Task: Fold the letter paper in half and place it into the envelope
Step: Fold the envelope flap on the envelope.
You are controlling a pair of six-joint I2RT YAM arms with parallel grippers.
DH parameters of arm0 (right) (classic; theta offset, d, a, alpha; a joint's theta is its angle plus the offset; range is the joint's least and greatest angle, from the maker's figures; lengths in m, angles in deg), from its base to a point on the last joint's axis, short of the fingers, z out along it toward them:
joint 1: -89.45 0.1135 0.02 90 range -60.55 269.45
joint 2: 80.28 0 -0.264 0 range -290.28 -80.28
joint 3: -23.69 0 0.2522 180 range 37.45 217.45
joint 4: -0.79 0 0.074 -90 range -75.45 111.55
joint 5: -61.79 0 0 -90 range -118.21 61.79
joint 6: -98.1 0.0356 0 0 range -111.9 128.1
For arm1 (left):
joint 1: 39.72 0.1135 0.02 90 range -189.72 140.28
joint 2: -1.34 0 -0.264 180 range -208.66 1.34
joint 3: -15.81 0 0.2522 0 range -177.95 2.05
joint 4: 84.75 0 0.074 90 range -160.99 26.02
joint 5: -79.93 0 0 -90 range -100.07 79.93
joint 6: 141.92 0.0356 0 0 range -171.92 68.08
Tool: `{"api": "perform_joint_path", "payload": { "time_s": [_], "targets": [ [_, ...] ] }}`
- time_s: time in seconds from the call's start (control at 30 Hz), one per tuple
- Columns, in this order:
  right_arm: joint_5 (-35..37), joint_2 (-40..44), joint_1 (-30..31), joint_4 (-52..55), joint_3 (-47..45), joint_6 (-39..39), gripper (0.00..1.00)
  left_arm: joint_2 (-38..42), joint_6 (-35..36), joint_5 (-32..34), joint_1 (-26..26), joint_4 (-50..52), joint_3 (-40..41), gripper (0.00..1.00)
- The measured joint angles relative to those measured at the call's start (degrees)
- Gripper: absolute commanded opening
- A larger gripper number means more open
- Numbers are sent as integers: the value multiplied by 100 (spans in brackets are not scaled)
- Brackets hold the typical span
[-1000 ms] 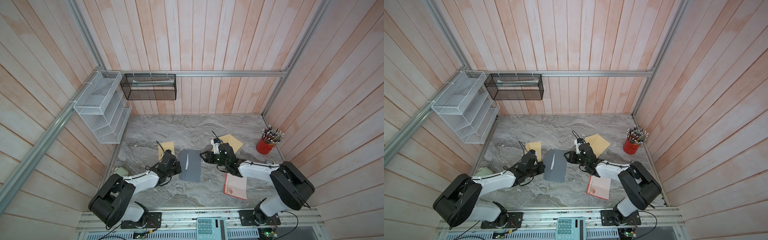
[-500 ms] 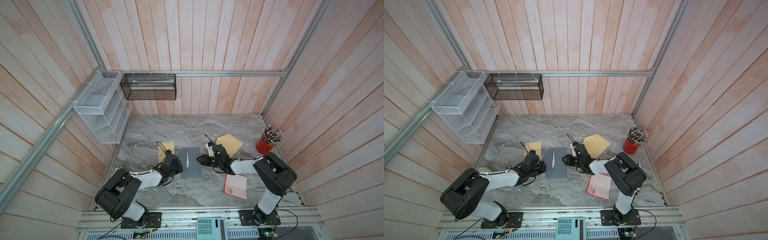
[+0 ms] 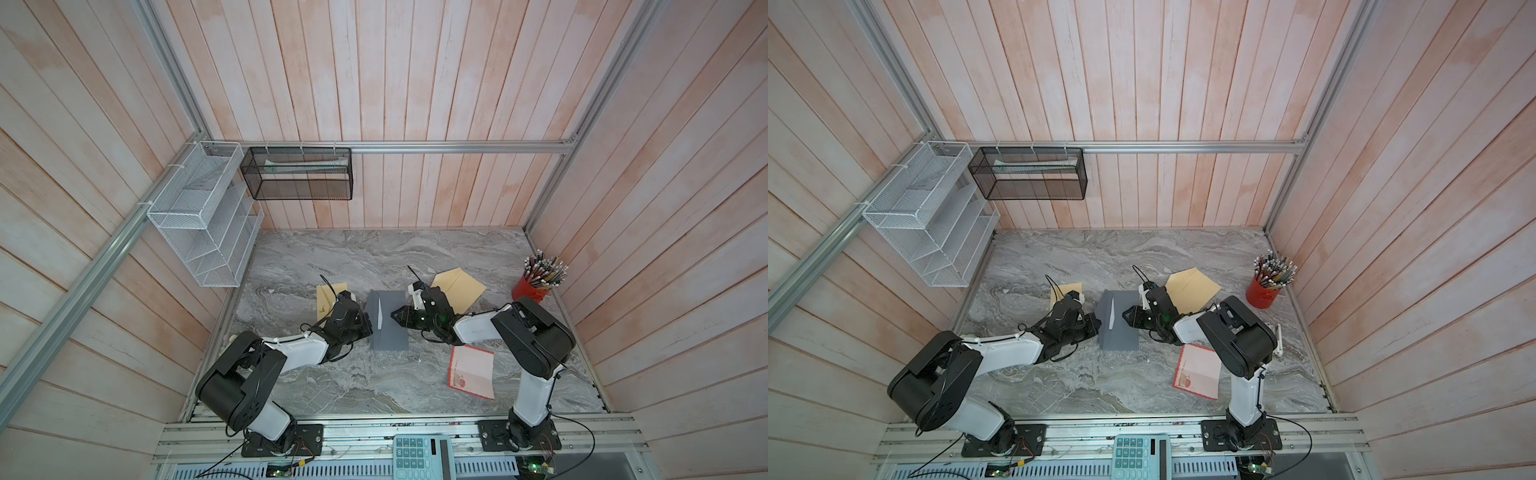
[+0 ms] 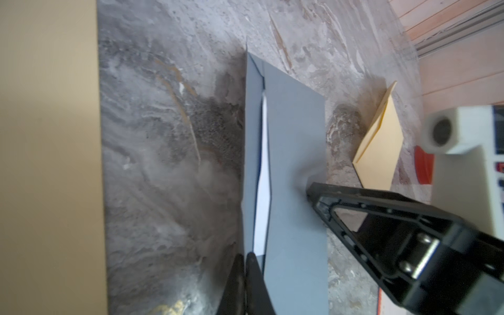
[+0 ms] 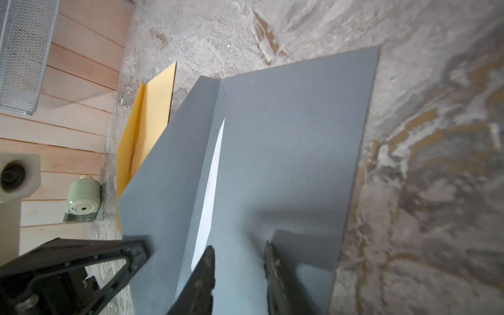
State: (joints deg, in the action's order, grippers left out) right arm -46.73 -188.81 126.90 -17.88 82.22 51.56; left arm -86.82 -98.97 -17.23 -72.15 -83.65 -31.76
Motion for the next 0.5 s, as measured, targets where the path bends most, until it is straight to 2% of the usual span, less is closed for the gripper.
{"api": "perform_joint_path", "payload": {
  "time_s": [0.1, 0.3, 0.5],
  "targets": [
    [-46, -48, -22, -98, 7, 7, 32, 160, -11, -203, 216, 149, -7, 28],
    [-76, -76, -33, -125, 17, 0, 31, 820, 149, -199, 570, 1062, -269, 28],
    [-96, -109, -42, -173, 20, 2, 27, 737, 544, 109, 614, 1786, -820, 20]
  ]
}}
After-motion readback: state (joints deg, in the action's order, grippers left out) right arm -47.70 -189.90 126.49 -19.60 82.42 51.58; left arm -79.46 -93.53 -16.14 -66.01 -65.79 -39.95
